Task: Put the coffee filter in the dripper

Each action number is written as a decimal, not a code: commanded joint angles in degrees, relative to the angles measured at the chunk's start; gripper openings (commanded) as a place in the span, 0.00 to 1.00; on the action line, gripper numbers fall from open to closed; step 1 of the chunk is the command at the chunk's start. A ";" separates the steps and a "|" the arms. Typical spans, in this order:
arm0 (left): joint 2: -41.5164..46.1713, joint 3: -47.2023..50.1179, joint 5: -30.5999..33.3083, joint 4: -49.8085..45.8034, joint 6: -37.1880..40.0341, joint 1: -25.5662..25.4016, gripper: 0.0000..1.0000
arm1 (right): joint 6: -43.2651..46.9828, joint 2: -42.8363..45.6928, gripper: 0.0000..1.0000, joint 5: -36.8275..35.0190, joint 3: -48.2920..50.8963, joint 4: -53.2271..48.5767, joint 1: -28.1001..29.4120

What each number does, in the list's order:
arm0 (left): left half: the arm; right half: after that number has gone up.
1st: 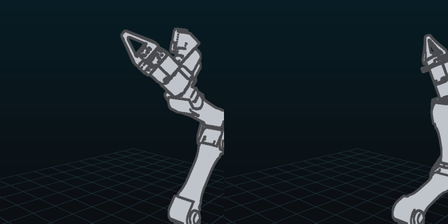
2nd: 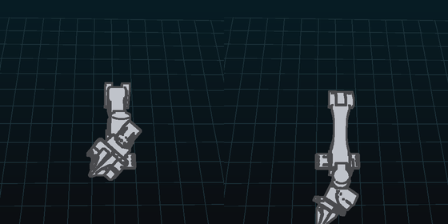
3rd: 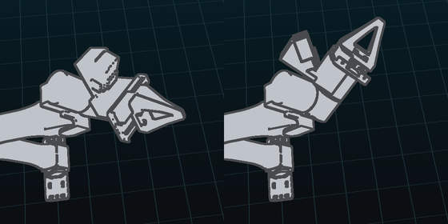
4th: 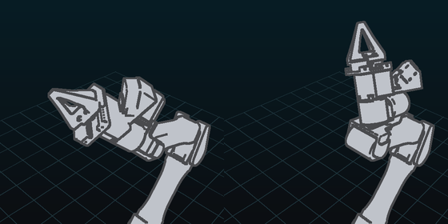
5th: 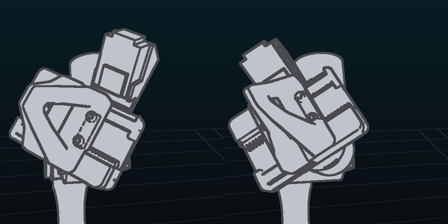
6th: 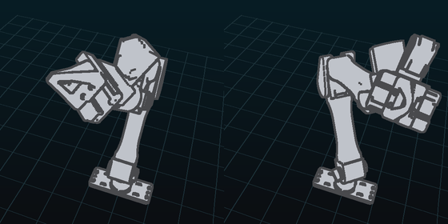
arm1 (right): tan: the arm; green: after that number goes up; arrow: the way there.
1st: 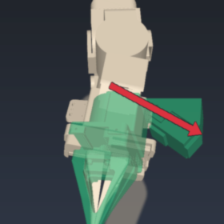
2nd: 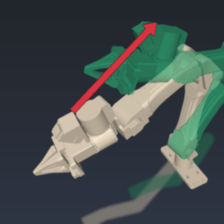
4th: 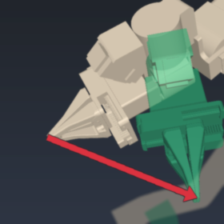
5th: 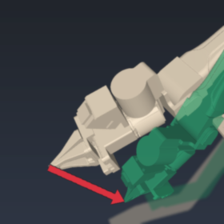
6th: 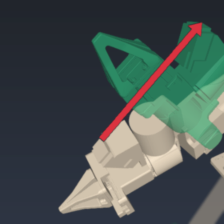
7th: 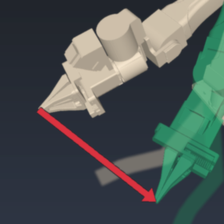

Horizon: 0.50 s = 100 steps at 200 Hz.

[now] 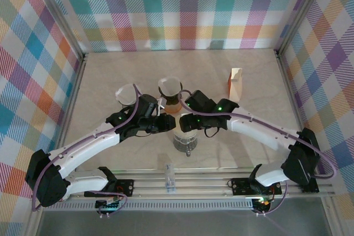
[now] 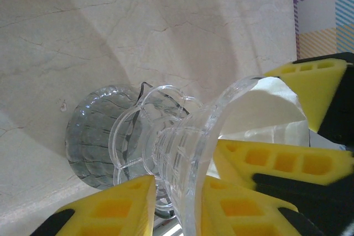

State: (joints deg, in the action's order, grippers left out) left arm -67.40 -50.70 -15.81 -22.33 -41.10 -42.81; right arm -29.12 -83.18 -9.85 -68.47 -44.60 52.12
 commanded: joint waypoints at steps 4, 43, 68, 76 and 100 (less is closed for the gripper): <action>1.13 0.77 0.11 -0.58 -0.37 0.38 0.26 | 1.94 -2.68 0.81 -0.17 -1.89 -2.29 0.20; 1.14 1.06 0.21 -0.19 -0.45 0.36 0.26 | 2.67 -6.21 0.81 -0.66 -1.78 -1.92 0.18; 1.02 1.20 0.00 -0.01 -0.48 0.36 0.26 | 2.50 -7.26 0.81 -0.72 -1.20 -1.60 0.26; 0.89 1.15 0.04 -0.08 -0.51 0.37 0.26 | 2.38 -7.35 0.81 -0.62 -0.99 -1.44 0.19; 0.86 1.28 -0.09 0.01 -0.63 0.41 0.26 | 2.07 -6.23 0.81 -0.79 -0.90 -1.20 0.18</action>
State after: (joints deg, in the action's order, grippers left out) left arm -67.40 -50.26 -15.84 -22.31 -41.10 -42.81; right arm -27.40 -88.62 -10.02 -69.45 -45.63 52.12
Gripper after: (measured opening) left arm 0.260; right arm 0.810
